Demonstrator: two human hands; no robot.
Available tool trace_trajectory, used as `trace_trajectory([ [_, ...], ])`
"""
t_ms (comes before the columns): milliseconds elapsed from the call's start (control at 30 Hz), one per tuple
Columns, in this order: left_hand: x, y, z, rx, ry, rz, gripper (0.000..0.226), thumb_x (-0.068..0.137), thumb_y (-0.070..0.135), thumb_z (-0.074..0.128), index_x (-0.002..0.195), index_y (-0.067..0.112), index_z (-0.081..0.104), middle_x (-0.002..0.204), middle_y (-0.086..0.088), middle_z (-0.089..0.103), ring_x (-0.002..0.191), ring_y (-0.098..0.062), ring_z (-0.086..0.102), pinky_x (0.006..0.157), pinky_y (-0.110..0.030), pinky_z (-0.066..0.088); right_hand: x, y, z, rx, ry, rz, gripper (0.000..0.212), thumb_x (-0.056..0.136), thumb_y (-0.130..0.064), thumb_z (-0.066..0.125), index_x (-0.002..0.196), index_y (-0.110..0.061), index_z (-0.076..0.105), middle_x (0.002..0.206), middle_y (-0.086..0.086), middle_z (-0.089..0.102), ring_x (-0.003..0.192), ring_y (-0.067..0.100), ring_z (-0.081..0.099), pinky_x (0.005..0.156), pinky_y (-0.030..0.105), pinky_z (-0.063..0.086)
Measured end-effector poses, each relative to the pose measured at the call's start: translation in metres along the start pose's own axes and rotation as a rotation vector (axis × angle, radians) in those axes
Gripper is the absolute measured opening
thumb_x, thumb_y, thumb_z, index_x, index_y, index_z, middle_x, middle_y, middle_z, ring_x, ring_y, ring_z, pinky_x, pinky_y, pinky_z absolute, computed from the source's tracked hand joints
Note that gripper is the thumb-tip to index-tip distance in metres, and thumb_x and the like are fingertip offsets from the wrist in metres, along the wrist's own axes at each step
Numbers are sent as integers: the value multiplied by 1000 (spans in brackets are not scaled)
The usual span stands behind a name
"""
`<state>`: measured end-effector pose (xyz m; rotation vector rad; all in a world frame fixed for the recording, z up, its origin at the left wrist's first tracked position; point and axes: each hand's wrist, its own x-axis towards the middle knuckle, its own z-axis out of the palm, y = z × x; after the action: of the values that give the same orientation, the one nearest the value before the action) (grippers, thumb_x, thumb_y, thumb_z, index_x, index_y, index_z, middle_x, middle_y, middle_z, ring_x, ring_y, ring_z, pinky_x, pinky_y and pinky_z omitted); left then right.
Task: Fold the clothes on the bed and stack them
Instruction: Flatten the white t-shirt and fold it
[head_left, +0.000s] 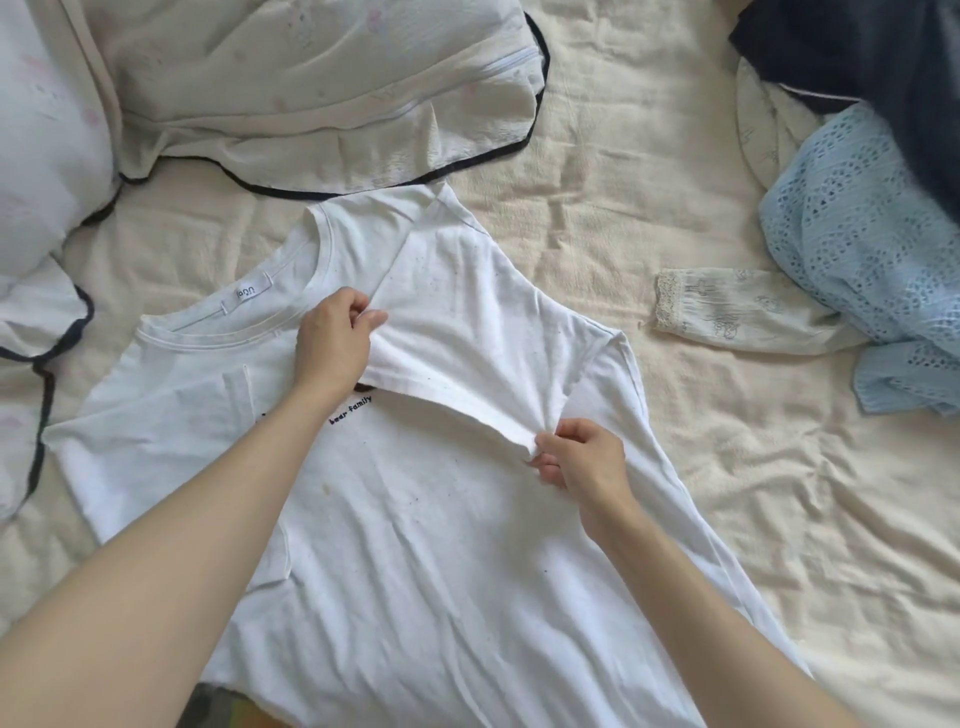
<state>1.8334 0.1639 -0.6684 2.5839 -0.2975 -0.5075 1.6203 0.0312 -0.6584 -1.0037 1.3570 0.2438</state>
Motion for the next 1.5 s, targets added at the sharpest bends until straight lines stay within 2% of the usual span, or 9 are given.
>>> trace_trajectory([
  [233,-20,-2,3,249,56,169,33,93,15,56,123,3,51,118,-17,52,106,-34,48,85,-32,33,-6,5,4,-351,69,-184,15,83,-18,64,82,-12,51,68,-2,63,69,17,59,65,33,46],
  [367,-44,11,13,514,1,428,54,95,28,47,144,10,35,149,-19,31,137,-37,27,107,-53,22,-11,0,4,-860,388,-944,12,82,-12,69,86,-6,59,82,7,58,78,31,55,69,40,43],
  [467,-48,27,43,591,-164,546,61,95,40,36,151,21,21,159,-10,9,146,-32,4,112,-60,2,9,-18,4,-1015,383,-1200,20,81,-6,67,100,-2,66,106,17,64,104,38,60,84,45,46],
  [567,-53,28,70,712,-248,541,65,93,57,26,150,37,-1,160,0,-10,146,-27,-10,108,-65,-8,32,-28,-6,-1216,184,-1126,37,91,-15,56,126,-2,57,139,22,47,135,39,37,110,50,27],
  [700,-64,-2,67,781,-227,476,70,86,67,12,139,40,-25,157,2,-22,145,-24,-18,106,-63,-16,44,-26,-27,-1460,49,-1039,52,98,-30,44,147,-14,33,157,12,17,146,29,13,118,39,4],
  [800,-84,-20,54,728,-198,471,68,89,63,18,143,37,-14,154,0,-21,146,-27,-11,106,-59,-20,35,-18,-24,-1427,90,-1076,57,95,-29,51,147,-14,33,156,16,19,145,32,15,117,44,6],
  [967,-157,-40,48,641,-144,441,56,92,43,33,144,23,34,152,-15,31,138,-39,31,104,-68,21,0,36,-13,-1453,-28,-1217,58,88,-27,64,138,-6,46,147,18,39,135,36,38,110,54,29],
  [1267,-261,-63,47,546,-274,235,53,94,38,28,142,21,42,150,-13,35,138,-37,33,106,-61,27,-37,81,-31,-1536,-27,-1019,59,91,-23,61,143,-7,39,151,18,31,140,37,29,113,54,18],
  [1500,-313,-112,22,454,-296,97,53,99,31,40,150,27,23,159,-5,9,146,-32,4,115,-52,3,-85,136,3,-1691,-207,-974,58,101,-37,31,152,-19,9,160,7,-2,147,27,-6,112,44,-18],
])
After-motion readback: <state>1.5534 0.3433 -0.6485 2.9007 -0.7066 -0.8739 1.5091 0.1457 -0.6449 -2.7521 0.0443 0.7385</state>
